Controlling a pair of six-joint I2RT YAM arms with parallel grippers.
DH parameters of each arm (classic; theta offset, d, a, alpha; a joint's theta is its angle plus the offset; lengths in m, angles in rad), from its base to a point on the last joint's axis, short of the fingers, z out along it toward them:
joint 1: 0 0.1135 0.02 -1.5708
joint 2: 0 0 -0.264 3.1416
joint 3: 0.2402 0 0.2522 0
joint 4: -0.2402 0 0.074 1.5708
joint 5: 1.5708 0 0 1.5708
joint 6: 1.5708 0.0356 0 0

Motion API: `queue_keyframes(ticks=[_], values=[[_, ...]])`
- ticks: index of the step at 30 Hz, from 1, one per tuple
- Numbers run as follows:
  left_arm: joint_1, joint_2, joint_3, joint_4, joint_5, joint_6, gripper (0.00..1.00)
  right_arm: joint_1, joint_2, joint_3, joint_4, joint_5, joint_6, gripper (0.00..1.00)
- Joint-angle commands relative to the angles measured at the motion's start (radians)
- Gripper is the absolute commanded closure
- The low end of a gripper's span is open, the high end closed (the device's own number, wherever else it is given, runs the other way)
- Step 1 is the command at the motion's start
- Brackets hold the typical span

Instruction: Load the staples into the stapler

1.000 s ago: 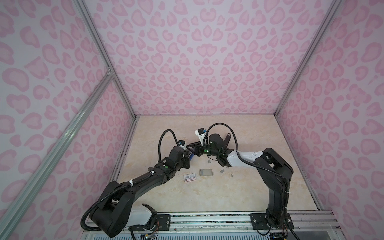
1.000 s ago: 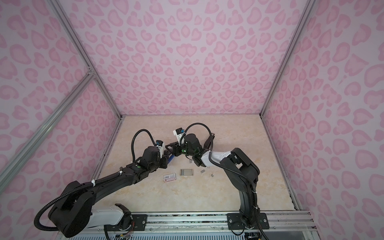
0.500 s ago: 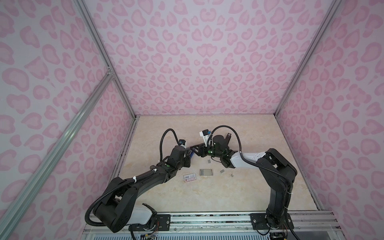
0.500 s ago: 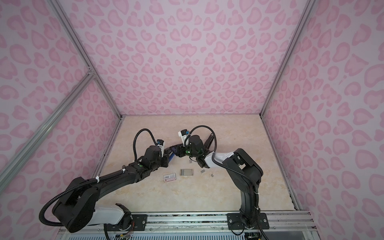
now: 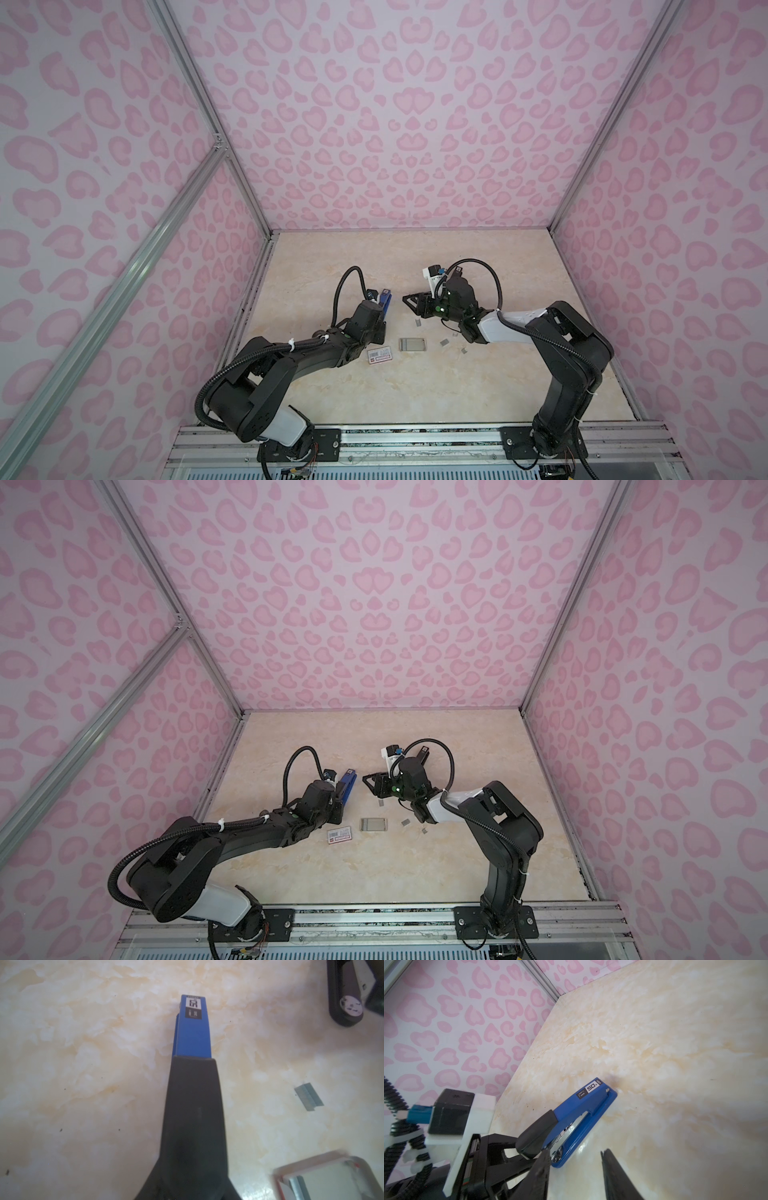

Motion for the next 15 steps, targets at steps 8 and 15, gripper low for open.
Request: queue_keyframes(ticks=[8,15], values=[[-0.009,-0.189,-0.06,-0.128,-0.004,-0.081,0.53,-0.02,-0.038,-0.057,0.059,0.002,0.014,0.57],[0.012,-0.144,0.157,-0.396,-0.015,-0.093,0.37,-0.015,-0.09,-0.085,0.015,-0.023,0.002,0.55]])
